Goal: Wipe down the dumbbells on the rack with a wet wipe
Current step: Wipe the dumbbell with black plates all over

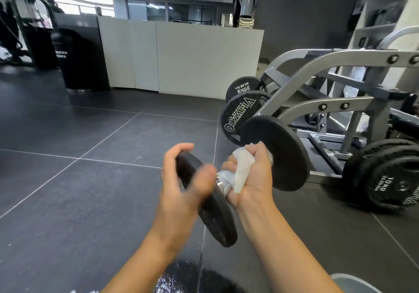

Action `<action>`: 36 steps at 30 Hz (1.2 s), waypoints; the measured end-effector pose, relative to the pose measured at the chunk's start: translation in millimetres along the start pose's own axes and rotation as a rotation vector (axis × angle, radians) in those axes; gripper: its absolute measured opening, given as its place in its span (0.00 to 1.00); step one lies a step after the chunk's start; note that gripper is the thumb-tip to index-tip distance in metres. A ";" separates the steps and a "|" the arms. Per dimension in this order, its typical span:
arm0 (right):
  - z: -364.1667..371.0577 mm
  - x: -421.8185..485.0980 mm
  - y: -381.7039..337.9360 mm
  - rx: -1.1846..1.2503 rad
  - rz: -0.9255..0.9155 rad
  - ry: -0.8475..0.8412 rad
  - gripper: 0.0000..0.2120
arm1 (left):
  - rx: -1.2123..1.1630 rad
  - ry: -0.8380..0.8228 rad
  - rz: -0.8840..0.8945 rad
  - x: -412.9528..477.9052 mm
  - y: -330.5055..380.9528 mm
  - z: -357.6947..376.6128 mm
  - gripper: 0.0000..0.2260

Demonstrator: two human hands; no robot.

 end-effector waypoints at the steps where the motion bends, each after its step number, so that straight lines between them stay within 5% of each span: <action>1: -3.5 6.9 1.2 0.003 0.001 0.019 0.18 | 0.192 -0.118 0.376 -5.0 21.7 8.4 0.31; 3: -8.4 13.7 4.6 -0.059 -0.005 0.058 0.12 | 0.536 -0.293 1.063 -33.9 34.1 22.0 0.36; 5: -9.6 14.6 12.2 -0.066 0.033 0.064 0.11 | 0.587 -0.307 1.152 -33.6 31.1 18.3 0.34; 7: -10.5 12.9 14.0 0.001 0.044 0.071 0.15 | 0.432 -0.129 0.681 1.4 24.4 -4.7 0.32; 10: -2.6 -1.7 14.4 0.028 0.054 0.039 0.21 | -0.061 0.040 -0.578 9.9 -49.3 -23.9 0.39; 11: -2.8 -1.6 15.0 0.028 0.053 0.038 0.21 | -0.189 0.006 -0.835 -3.8 -62.4 -15.6 0.41; 13: -1.8 -4.1 17.6 0.017 0.062 0.028 0.21 | -0.286 -0.019 -1.022 -18.3 -70.2 -6.4 0.42; 15: -2.9 -3.2 19.3 -0.001 0.064 0.030 0.21 | -0.288 -0.024 -1.018 -24.4 -66.8 -1.8 0.38; 17: -2.5 -2.4 21.7 0.003 0.076 0.025 0.20 | -0.301 -0.035 -0.903 -19.5 -58.0 3.9 0.30; 19: -3.4 -0.3 20.6 0.016 0.076 0.037 0.19 | -0.175 -0.050 -0.576 -6.9 -36.8 0.3 0.20; 23: -6.3 8.2 17.4 0.043 0.080 0.077 0.16 | 0.487 -0.367 0.704 -12.4 19.9 5.1 0.43; 24: -7.4 9.2 17.1 0.051 0.082 0.078 0.15 | 0.530 -0.400 0.813 -13.9 20.4 3.5 0.43; 26: -10.8 11.1 15.4 0.055 0.053 0.078 0.15 | 0.406 -0.218 0.545 12.4 18.9 -17.8 0.36; 28: -12.1 8.2 14.6 0.052 0.038 0.061 0.16 | 0.204 0.005 -0.081 30.0 -17.0 -38.4 0.33; 31: -8.8 3.5 16.6 0.067 0.047 0.010 0.18 | -0.115 -0.112 -0.928 -7.9 -76.4 -16.3 0.42; 33: -7.6 2.4 19.3 0.068 0.055 0.000 0.18 | -0.265 -0.192 -1.098 -28.4 -78.0 -1.2 0.45; 36: -7.0 1.1 17.5 0.043 0.040 0.019 0.17 | -0.292 -0.138 -0.961 -23.7 -70.6 2.6 0.34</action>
Point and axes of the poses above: each hand's wrist, its own x-axis towards the middle knuckle, its own z-axis out of the palm, y = z × x, the point moved 9 cm from there along x, towards the middle knuckle, and after that the axes turned 12 degrees about y, right-handed, at the moved point
